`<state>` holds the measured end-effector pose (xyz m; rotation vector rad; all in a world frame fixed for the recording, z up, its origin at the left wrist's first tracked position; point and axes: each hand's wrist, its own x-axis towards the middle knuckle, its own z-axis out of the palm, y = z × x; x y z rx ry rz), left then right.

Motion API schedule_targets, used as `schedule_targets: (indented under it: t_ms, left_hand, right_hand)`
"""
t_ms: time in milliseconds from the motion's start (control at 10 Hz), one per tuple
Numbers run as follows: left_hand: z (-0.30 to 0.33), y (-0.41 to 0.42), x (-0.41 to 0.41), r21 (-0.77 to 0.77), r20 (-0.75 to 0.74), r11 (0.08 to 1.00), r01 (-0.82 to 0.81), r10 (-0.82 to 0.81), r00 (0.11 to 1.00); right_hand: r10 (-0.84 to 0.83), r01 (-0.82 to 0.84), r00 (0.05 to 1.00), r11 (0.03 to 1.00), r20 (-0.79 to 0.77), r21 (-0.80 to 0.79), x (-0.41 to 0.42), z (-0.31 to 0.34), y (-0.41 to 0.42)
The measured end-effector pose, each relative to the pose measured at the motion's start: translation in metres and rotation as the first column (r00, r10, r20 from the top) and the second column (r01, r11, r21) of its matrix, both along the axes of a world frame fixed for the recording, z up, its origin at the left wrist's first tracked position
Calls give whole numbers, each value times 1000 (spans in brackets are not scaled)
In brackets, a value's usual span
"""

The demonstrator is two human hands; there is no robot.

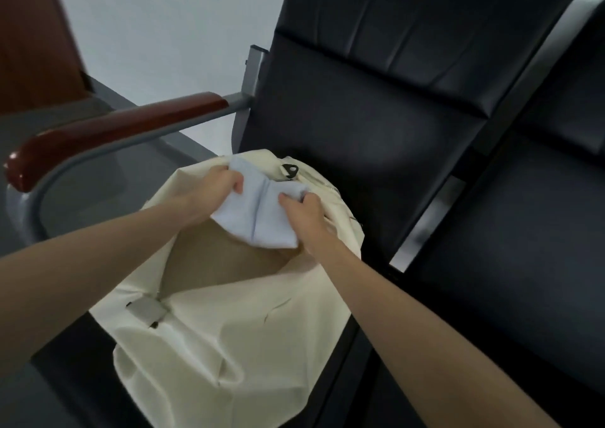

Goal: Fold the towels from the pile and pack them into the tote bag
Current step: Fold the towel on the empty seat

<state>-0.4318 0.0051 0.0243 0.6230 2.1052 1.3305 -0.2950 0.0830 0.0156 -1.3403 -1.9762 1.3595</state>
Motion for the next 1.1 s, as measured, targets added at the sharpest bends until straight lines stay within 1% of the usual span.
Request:
schedule_targets:
  t_ms: [100,200,300,400,500,600,700,800,900,1000,1100]
  left_hand:
    - [-8,12,-6,-30,23,998,-58,59,998]
    - [-1,22,-11,-35,75,999,-22,24,997]
    - [5,34,-19,-22,82,1000,-12,14,997]
    - [22,50,-16,79,39,997,11,-15,999]
    - [34,61,-13,203,2,979,-20,20,1000]
    - [-1,82,-6,-425,-179,904,-40,-41,983]
    - [-21,82,6,-936,-298,132,-327,-791,535]
    - [-20,86,-11,-390,-643,915,-100,-193,741]
    - [-23,79,-17,-270,-726,963,-23,-188,662]
    - [-24,82,1,-309,-829,949,-55,-241,505]
    - [-34,81,8,-379,-877,921,-95,-324,355]
  right_hand:
    - [29,-38,995,995,95,94,-6,-6,14]
    - [42,-88,983,964,181,252,-1,-6,27]
    - [42,-137,973,895,226,424,2,5,34]
    - [-14,-108,975,847,224,521,1,20,37]
    - [-98,-112,954,758,282,643,-1,25,38]
    - [-114,-195,911,728,397,657,-4,21,40]
    - [-91,-311,854,700,512,643,-7,11,41]
    - [-113,-398,804,627,584,670,-7,4,42]
    - [-169,-462,743,571,647,679,-7,-1,46]
    - [-193,-541,673,529,714,653,-6,-2,51]
    - [-195,-538,648,566,736,624,-1,3,55]
